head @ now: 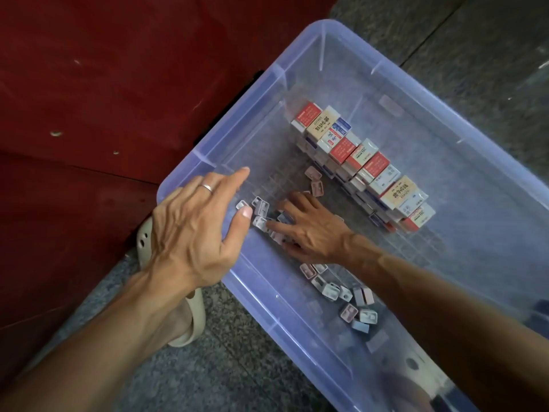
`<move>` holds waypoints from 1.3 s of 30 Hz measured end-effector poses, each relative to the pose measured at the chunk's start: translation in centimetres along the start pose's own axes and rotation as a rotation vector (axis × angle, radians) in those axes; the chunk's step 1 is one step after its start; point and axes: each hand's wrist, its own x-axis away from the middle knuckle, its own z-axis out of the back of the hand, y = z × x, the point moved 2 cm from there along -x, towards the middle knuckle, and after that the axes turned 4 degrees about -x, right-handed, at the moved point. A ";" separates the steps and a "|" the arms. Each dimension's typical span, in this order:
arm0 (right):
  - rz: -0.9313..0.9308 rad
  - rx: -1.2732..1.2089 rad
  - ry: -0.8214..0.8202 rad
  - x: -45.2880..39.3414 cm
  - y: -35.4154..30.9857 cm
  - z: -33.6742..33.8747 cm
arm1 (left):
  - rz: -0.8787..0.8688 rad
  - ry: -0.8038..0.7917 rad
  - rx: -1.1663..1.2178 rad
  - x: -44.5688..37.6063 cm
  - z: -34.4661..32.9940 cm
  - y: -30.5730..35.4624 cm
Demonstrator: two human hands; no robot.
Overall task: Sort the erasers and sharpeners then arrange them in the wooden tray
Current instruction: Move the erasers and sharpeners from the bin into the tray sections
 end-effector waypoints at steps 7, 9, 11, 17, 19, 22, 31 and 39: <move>0.017 0.060 -0.196 -1.7 0.3 -1.9 | -0.005 0.029 0.009 0.1 -0.2 0.0; -0.006 0.100 -0.148 -2.5 0.4 -2.2 | -0.004 0.034 0.020 0.0 -0.3 -0.1; -0.030 0.105 0.011 -3.1 -0.1 -2.4 | -0.002 0.031 0.030 0.0 -0.3 -0.2; -0.096 0.111 0.263 -2.9 -0.8 -3.4 | 0.002 0.019 0.025 0.0 -0.3 -0.2; -0.069 0.099 0.253 -3.0 -0.6 -3.2 | 0.002 0.020 0.027 0.0 -0.3 -0.2; -0.039 0.064 0.287 -2.9 0.0 -2.9 | 0.000 0.020 0.026 0.0 -0.3 -0.2; -0.784 -0.706 0.379 -2.8 -0.4 0.0 | 0.008 0.026 0.027 0.0 -0.2 -0.1; -1.109 -2.499 0.662 -1.0 -2.9 5.2 | 0.020 0.013 0.051 0.0 -0.1 0.0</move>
